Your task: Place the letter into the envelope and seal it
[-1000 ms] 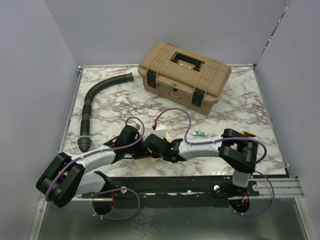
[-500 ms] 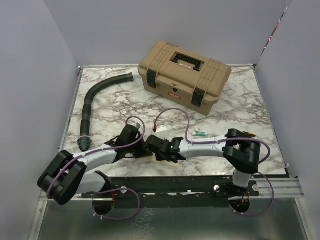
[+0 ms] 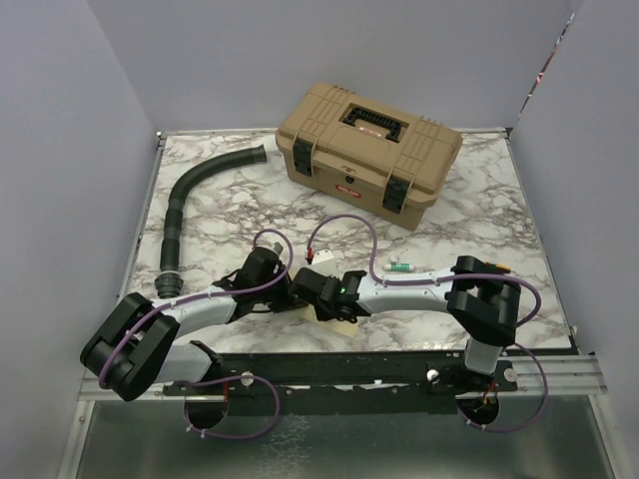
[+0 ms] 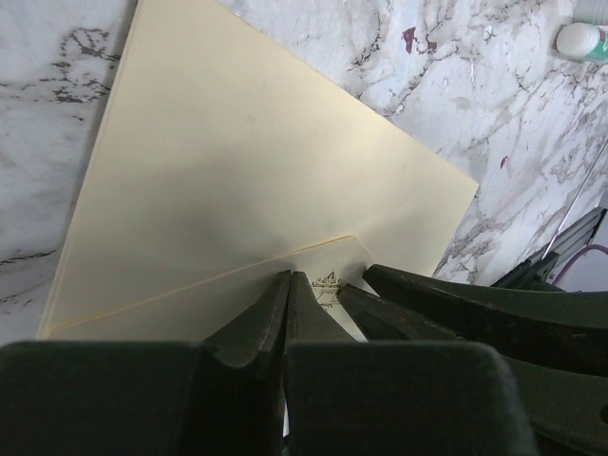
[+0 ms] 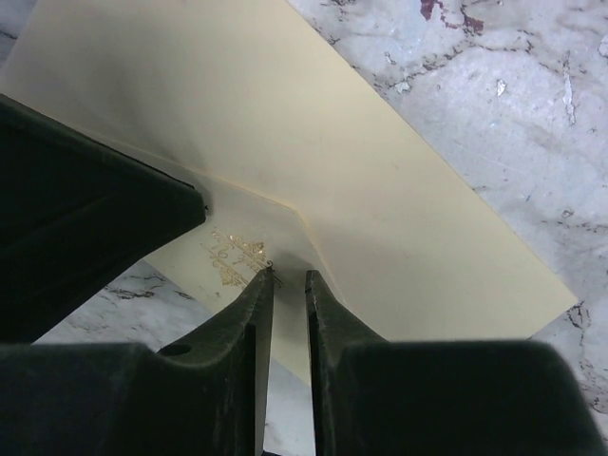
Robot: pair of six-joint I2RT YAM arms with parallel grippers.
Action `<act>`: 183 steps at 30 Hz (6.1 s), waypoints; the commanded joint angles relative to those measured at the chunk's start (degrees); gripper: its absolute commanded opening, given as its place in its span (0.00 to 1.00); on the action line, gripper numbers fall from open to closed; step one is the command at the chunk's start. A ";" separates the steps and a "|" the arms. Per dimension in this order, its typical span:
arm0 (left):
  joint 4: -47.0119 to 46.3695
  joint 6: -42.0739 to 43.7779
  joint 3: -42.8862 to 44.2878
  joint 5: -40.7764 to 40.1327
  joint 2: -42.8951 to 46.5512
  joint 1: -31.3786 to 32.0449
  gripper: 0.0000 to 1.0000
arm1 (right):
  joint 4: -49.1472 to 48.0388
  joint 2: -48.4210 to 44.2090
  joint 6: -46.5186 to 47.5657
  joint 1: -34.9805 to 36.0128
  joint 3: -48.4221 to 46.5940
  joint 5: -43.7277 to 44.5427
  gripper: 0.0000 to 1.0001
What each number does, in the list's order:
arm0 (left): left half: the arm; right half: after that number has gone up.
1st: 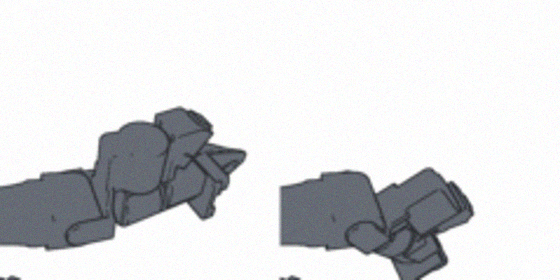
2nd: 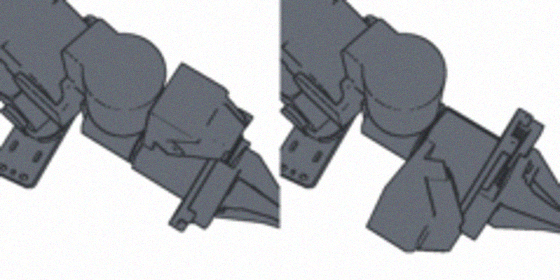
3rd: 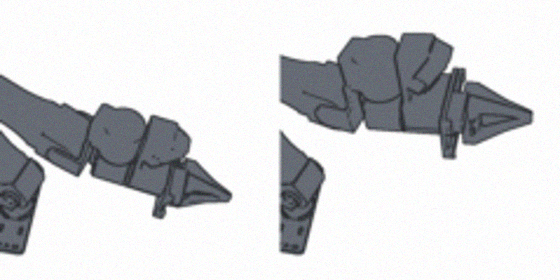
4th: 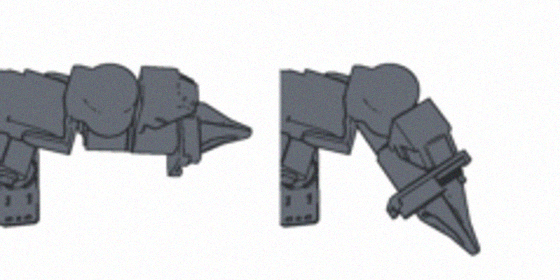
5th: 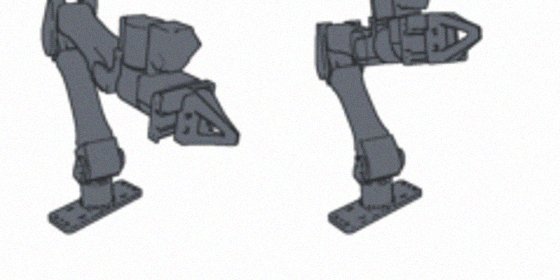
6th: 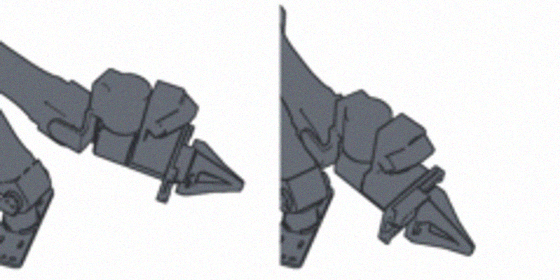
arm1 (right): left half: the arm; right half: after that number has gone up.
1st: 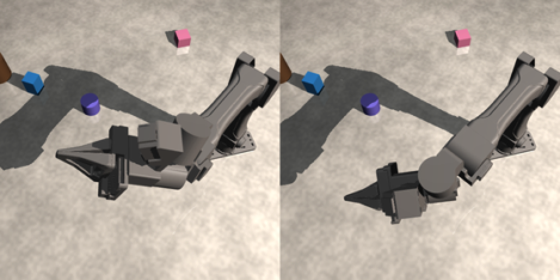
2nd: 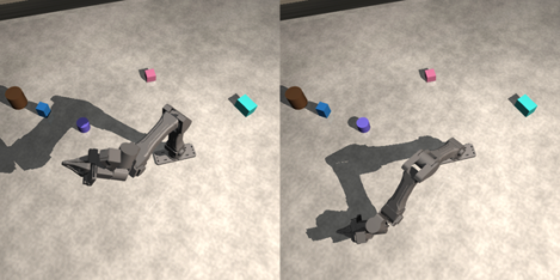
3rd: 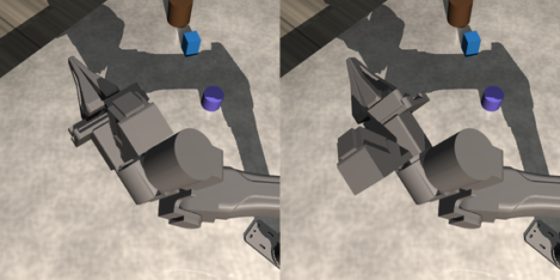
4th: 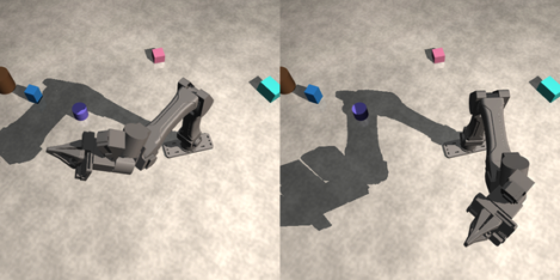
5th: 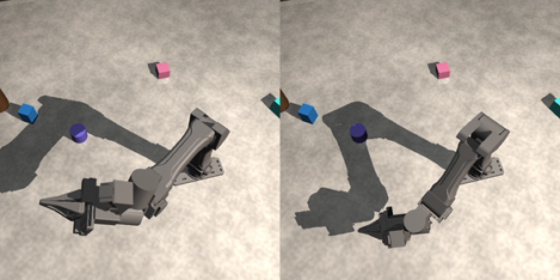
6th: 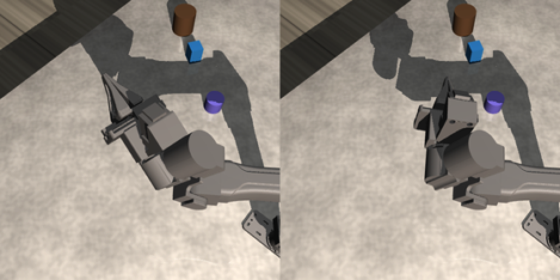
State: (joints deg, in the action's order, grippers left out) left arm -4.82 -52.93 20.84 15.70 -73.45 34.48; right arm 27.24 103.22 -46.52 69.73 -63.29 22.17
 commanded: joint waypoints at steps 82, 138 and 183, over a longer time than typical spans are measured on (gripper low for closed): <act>8.17 -1.27 -5.86 -15.26 10.53 -5.82 0.00 | -16.41 9.01 21.82 -0.99 -6.32 -2.52 0.20; 9.24 1.19 -4.05 -16.94 6.66 -7.29 0.00 | -3.18 -2.34 13.25 -1.05 13.80 -3.17 0.22; 5.06 2.42 9.79 -17.72 -7.32 -11.02 0.00 | 7.42 -12.20 18.31 4.27 7.01 -10.87 0.23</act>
State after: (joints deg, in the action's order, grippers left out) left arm -1.61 -53.49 28.25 0.47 -78.02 23.79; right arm 29.74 94.15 -25.19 74.06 -54.61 8.99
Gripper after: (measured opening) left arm 0.002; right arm 0.196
